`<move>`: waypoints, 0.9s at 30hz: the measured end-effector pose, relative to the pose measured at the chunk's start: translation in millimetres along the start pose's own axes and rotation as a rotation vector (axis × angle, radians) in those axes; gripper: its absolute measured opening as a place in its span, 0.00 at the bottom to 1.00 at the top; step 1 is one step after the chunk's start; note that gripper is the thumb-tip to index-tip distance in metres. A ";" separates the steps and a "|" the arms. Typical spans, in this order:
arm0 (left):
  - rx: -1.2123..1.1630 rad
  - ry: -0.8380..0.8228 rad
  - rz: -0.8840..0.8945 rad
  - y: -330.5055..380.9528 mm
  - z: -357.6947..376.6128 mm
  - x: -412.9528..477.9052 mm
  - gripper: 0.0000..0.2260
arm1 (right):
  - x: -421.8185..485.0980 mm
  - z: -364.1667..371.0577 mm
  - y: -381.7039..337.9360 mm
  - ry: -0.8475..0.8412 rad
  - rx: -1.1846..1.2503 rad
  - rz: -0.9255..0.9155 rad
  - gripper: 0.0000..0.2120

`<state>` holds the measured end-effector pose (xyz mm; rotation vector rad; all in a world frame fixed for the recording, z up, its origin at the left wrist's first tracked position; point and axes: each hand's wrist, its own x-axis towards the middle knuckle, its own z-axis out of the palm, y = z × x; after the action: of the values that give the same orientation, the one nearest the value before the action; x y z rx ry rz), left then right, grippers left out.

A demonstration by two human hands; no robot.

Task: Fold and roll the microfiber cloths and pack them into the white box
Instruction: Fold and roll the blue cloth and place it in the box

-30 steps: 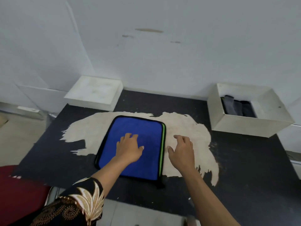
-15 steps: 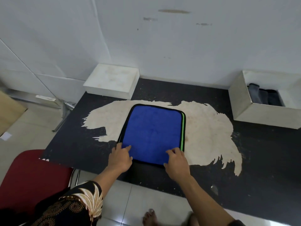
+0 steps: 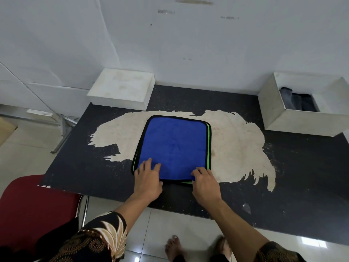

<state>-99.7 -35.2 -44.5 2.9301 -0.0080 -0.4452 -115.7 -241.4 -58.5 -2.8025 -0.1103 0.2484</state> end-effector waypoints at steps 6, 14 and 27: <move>-0.026 0.038 0.117 10.5 9.3 -2.2 0.19 | 1.0 -4.2 -0.8 -0.015 -0.005 -0.003 0.16; -0.143 0.145 0.058 4.0 0.6 3.6 0.06 | 1.5 -8.7 -0.1 -0.008 0.036 0.005 0.12; -0.059 0.070 -0.201 -21.8 -13.9 3.3 0.11 | 12.9 -15.4 4.0 -0.061 0.026 0.057 0.15</move>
<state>-92.9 -11.4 -36.2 2.8977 0.3064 -0.3636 -100.0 -248.6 -47.4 -2.7753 -0.0410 0.3463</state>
